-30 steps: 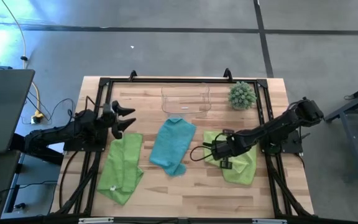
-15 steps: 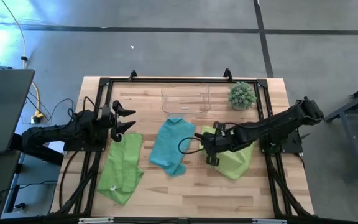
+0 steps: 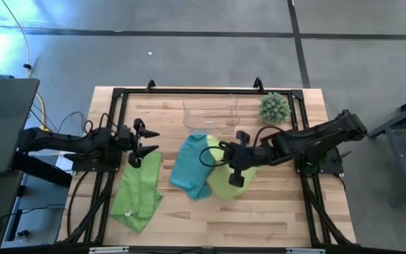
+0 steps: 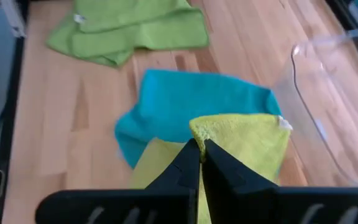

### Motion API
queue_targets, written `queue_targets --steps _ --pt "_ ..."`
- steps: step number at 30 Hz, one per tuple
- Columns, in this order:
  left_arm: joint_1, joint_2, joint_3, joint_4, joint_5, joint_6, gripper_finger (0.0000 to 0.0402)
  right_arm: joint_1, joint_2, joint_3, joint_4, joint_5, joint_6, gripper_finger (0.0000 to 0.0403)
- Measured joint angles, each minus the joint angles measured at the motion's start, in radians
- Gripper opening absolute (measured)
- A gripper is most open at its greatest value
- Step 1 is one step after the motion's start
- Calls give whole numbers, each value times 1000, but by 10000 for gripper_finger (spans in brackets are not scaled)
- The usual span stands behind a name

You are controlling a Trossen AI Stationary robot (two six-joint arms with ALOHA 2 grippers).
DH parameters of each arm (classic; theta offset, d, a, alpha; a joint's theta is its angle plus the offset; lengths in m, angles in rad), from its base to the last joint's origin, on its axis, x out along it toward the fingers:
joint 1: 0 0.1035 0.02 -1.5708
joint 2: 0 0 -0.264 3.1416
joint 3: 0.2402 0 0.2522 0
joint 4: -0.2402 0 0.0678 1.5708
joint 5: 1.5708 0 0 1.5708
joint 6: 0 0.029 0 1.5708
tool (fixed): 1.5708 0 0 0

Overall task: Roll microfiber towels into tight, uniform cylinder then place into a basket
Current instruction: Fold the light green microfiber cloth

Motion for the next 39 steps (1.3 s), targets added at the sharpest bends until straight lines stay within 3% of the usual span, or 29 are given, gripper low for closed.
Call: queue_targets --steps 11,25,39 --pt "-70 349 225 -2 -45 173 234 29 0 31 -32 0 -24 0" --pt "-86 883 501 -3 -56 266 234 29 0 31 -29 32 -27 0" --pt "-76 1124 617 -3 -56 290 234 29 0 31 -34 32 -27 0"
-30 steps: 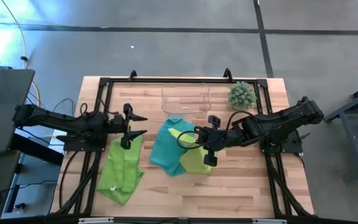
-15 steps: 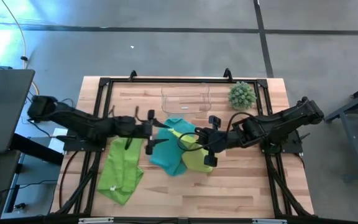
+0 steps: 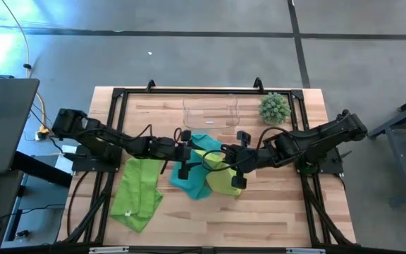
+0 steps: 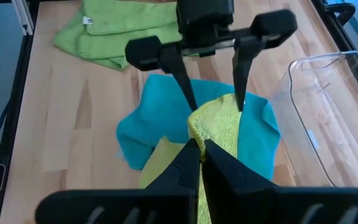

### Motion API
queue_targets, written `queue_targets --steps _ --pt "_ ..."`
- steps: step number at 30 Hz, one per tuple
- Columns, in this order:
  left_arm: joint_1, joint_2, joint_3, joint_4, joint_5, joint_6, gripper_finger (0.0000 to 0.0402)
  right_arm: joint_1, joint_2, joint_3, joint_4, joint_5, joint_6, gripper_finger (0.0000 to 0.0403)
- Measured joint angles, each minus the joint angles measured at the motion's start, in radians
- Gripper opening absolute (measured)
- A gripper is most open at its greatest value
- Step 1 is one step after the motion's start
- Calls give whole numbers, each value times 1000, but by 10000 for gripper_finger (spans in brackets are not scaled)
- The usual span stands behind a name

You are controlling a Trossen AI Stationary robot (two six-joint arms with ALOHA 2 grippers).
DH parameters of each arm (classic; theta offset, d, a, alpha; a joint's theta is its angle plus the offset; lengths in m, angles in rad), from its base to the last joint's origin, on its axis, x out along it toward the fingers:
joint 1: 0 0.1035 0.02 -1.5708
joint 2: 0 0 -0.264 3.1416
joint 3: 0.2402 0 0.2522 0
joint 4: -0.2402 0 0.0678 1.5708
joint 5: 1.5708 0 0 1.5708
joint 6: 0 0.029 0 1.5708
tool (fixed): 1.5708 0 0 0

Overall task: Roll microfiber towels into tight, uniform cylinder then place into a basket
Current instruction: Fold the light green microfiber cloth

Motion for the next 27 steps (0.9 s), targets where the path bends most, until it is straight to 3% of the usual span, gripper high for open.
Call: queue_targets --steps 15,27 --pt "7 56 -1 -12 -37 -61 234 0 0 0 -36 0 2 0" --pt "12 64 -1 -374 -39 -260 234 0 0 0 -36 0 0 0"
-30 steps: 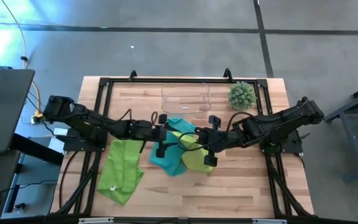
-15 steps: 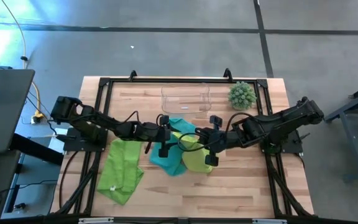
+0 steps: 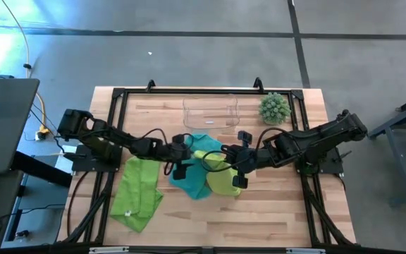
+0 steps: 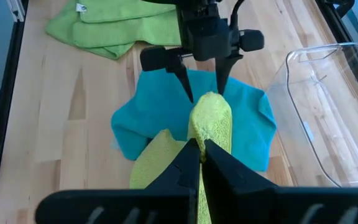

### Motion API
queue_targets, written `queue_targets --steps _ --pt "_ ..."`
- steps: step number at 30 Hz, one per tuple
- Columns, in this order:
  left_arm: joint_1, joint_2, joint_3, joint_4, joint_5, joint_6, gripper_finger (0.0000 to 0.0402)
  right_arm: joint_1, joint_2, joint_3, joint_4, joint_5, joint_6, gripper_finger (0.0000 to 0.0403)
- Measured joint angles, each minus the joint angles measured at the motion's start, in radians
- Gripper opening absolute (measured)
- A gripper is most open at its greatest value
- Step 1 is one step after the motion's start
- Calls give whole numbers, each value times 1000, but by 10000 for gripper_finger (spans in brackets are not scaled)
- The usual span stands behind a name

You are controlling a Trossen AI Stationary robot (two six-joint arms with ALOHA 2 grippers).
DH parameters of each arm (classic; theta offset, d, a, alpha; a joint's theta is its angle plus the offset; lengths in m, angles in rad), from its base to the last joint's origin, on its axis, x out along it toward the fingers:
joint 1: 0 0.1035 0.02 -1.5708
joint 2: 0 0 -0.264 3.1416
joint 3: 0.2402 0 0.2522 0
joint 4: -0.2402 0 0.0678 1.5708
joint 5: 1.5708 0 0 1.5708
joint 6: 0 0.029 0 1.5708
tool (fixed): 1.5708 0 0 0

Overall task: Roll microfiber towels into tight, uniform cylinder then place into a basket
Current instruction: Fold the light green microfiber cloth

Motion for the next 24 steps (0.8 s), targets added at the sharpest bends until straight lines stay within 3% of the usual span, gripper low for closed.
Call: queue_targets --steps 13,20,24 --pt "0 162 9 10 -8 -9 234 0 0 0 -1 -4 0 0" --pt "0 59 9 -268 -18 -30 234 0 -1 0 -4 -35 2 0" --pt "-1 -19 2 -471 -113 -76 234 0 -1 0 -15 -47 0 0"
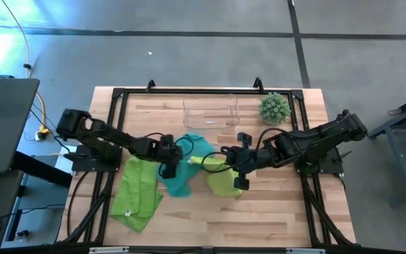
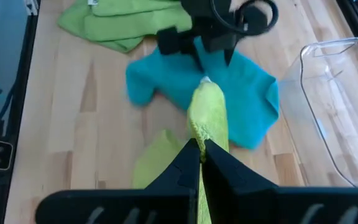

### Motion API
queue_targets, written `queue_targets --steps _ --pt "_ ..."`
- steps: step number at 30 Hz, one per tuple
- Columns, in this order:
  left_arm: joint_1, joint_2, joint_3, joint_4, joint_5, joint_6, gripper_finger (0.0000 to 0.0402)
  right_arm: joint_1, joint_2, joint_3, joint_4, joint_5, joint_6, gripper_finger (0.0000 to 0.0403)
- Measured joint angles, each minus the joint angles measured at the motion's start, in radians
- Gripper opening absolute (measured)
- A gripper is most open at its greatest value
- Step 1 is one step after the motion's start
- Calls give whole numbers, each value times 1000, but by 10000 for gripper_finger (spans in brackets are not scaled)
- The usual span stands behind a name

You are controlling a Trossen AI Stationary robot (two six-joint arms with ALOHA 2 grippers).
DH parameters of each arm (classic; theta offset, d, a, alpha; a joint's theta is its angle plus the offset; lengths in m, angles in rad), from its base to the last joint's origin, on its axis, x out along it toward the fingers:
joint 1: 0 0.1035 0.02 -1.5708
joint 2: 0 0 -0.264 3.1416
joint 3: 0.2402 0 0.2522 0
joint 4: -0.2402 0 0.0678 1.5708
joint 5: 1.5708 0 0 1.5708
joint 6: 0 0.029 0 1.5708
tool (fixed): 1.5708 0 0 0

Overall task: Roll microfiber towels into tight, uniform cylinder then place into a basket
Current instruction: Fold the light green microfiber cloth

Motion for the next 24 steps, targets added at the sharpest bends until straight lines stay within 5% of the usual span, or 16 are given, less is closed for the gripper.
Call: queue_targets --steps 9,17,24 --pt "1 -70 -12 -503 -233 -163 234 0 0 0 -57 -3 2 0" --pt "18 -69 7 -500 -281 -330 234 0 0 0 -59 -3 -1 0" --pt "11 -89 147 -556 -281 -377 234 0 0 0 -54 7 1 0"
